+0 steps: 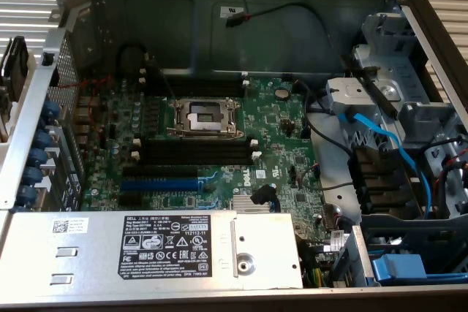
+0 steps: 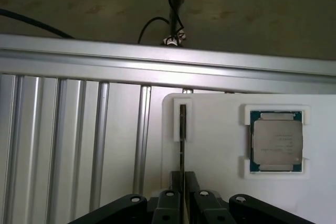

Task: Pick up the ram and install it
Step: 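Pick up the ram and move it above insertion slot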

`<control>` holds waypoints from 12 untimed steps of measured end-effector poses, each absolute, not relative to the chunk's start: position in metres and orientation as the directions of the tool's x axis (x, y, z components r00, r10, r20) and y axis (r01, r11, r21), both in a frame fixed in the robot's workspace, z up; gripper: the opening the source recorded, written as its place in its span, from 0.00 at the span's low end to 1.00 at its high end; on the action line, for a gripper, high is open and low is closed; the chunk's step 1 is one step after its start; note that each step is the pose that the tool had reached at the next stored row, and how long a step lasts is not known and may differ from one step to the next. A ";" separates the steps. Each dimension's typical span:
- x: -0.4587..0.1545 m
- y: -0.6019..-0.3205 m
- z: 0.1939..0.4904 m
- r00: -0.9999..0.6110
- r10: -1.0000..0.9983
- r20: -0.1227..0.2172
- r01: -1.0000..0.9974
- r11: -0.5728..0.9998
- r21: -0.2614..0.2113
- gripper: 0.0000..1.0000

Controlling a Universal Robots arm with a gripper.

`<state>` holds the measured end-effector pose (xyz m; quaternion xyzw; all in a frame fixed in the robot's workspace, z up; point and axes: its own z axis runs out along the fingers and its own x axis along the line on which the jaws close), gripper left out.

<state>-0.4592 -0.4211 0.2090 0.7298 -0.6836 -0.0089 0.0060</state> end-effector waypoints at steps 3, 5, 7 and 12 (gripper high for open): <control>-0.459 -0.421 0.209 0.070 -0.998 -0.005 -0.997 -0.070 0.021 0.18; -0.459 -0.421 0.209 0.070 -0.998 -0.005 -0.997 -0.070 0.021 0.18; -0.459 -0.421 0.209 0.070 -0.998 -0.005 -0.997 -0.071 0.021 0.18; -0.459 -0.421 0.209 0.070 -0.998 -0.005 -0.997 -0.071 0.021 0.26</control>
